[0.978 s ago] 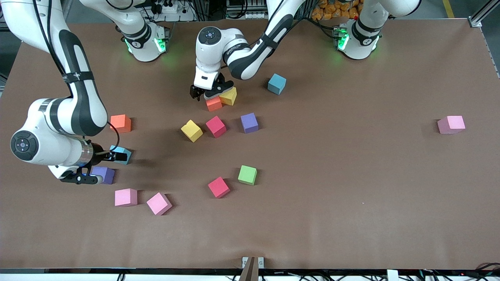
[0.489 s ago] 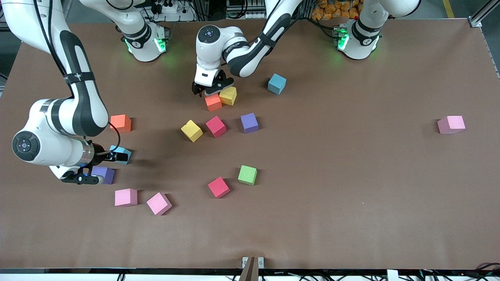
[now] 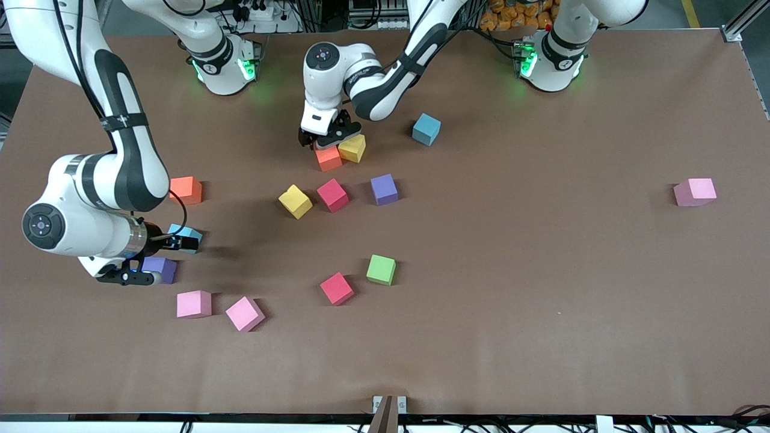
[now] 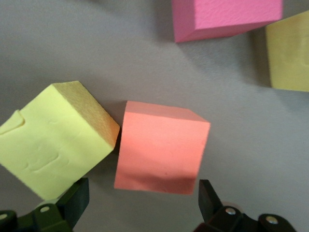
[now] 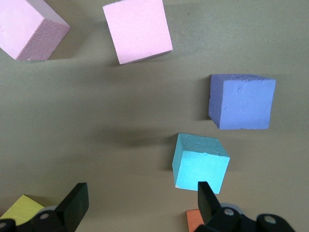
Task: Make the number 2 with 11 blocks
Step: 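Lower the left gripper around the orange cube and close it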
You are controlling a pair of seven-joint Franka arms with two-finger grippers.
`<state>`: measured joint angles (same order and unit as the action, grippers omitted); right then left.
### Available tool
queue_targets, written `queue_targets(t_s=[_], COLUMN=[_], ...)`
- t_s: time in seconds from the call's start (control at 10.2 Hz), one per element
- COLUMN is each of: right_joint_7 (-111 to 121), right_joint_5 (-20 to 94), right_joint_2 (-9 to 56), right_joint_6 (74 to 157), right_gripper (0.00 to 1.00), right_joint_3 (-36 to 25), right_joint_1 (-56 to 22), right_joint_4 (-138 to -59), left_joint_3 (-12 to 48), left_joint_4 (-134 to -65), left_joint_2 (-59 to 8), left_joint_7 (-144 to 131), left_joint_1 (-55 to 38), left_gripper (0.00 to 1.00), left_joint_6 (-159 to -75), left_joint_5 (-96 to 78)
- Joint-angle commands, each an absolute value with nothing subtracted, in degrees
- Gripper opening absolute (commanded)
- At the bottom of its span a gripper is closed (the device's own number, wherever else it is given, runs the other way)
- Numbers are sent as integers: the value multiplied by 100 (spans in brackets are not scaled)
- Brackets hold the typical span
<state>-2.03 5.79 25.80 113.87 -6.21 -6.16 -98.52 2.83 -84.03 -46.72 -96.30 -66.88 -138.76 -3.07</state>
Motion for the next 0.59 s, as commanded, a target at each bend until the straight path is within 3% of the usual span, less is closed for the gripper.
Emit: queue_targets(t_s=[0.0,0.49], right_joint_7=[-299,-299], right_joint_5=[650,659], right_joint_2=[2584,2593], right_joint_6=[11434,11470], right_gripper=[100,100], right_joint_3=[-615,-606], right_joint_1=[-624,-633], right_joint_4=[-9861,-9861], left_joint_3=[272,246], left_joint_4=[-8315,-8288], left_joint_2=[-4728,-4799], left_joint_7=[-9589,-9501], left_joint_1=[-6724,-6697], left_gripper=[100,100], left_joint_6=[-13852,-13869], left_joint_5=[-255,-264])
